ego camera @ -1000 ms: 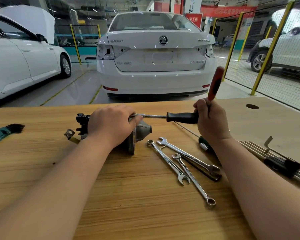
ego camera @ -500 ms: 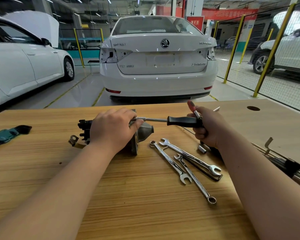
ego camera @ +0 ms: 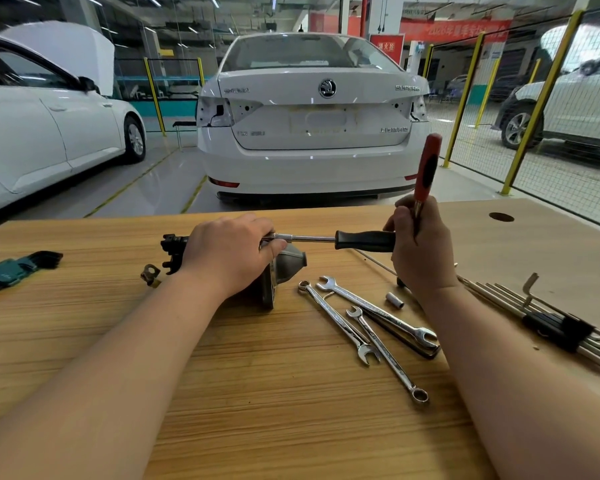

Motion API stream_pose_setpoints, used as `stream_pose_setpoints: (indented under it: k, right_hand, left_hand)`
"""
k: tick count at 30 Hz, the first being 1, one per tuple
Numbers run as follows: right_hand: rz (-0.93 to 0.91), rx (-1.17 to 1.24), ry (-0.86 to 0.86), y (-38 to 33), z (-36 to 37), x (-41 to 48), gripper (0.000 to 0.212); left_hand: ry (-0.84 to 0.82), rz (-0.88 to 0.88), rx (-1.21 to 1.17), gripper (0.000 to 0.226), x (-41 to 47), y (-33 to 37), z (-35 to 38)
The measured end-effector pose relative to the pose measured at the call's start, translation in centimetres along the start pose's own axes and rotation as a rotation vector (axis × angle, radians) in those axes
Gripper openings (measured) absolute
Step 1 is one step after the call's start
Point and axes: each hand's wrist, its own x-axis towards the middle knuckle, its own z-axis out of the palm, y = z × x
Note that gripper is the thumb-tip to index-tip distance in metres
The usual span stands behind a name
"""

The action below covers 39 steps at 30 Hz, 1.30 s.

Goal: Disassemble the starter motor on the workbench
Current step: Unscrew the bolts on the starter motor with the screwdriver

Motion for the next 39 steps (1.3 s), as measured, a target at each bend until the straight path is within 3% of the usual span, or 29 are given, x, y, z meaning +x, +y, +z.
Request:
stream_pose_setpoints:
  k: [3, 5, 8, 11, 13, 15, 19, 25, 28, 32, 35, 39]
  right_hand:
    - [0.101, 0.024, -0.045, -0.6, -0.3, 0.3, 0.018]
    - [0.306, 0.098, -0.13, -1.0, -0.9, 0.6, 0.018]
    - [0.774, 0.583, -0.176, -1.6, -1.5, 0.8, 0.02]
    - [1.008, 0.857, -0.189, -1.7, -1.5, 0.5, 0.02]
    - [1.069, 0.87, -0.23, -1.5, -1.2, 0.4, 0.022]
    - [1.087, 0.73, -0.266, -1.3, -1.2, 0.4, 0.026]
    - [1.027, 0.543, -0.274, -1.0, -1.3, 0.4, 0.031]
    - [0.928, 0.517, -0.207, -1.5, -1.3, 0.7, 0.025]
    - [0.849, 0.472, -0.215, -1.6, -1.4, 0.5, 0.024]
    - [0.599, 0.337, -0.15, -1.7, -1.3, -0.1, 0.015]
    - [0.293, 0.167, -0.007, -1.5, -1.1, -0.8, 0.017]
    - [-0.015, 0.009, 0.097, -1.0, -0.6, -1.6, 0.009]
  left_hand:
    - [-0.016, 0.027, -0.009, 0.038, 0.1, -0.4, -0.2]
    - [-0.034, 0.042, -0.026, 0.038, 0.0, -0.7, -0.3]
    - [-0.022, 0.044, -0.057, 0.039, -0.3, -0.9, -0.4]
    - [-0.023, 0.038, -0.057, 0.04, -0.5, -0.9, -0.5]
    - [-0.046, 0.032, -0.046, 0.04, -0.5, -0.9, -0.6]
    - [-0.065, 0.026, -0.038, 0.041, -0.4, -0.8, -0.7]
    - [-0.068, 0.027, -0.017, 0.041, -0.2, -0.6, -0.7]
    - [-0.069, 0.045, -0.006, 0.033, -0.7, -0.3, -1.1]
    - [-0.099, 0.014, 0.015, 0.039, -0.8, -0.3, -1.1]
    - [-0.111, -0.025, 0.059, 0.061, -1.0, 0.0, -1.1]
    - [-0.106, -0.047, 0.071, 0.074, -1.1, 0.2, -1.1]
    - [-0.012, -0.078, 0.036, 0.081, -1.8, 0.6, -1.1]
